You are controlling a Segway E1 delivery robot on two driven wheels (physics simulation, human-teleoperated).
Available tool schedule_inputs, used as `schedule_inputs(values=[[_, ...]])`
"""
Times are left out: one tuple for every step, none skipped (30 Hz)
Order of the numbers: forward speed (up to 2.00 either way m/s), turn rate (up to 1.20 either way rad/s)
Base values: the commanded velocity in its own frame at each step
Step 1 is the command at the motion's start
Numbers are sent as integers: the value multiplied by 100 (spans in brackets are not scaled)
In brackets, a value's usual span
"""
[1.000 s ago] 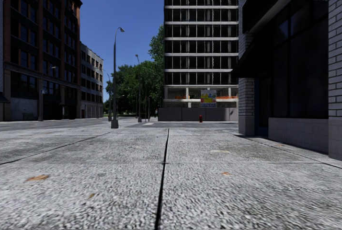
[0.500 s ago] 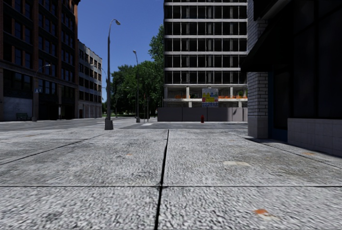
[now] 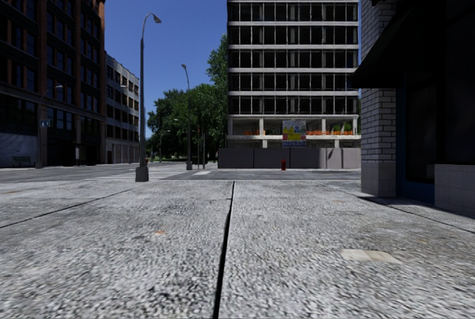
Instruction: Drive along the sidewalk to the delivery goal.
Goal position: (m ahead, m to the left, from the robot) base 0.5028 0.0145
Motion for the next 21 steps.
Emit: schedule_inputs(values=[[56, 0], [38, 0], [38, 0], [26, 0], [16, 0], [16, 0], [0, 0], [0, 0], [0, 0], [0, 0], [0, 0], [0, 0], [0, 0], [0, 0], [0, 0], [0, 0], [0, 0], [0, 0], [0, 0], [0, 0], [0, 0]])
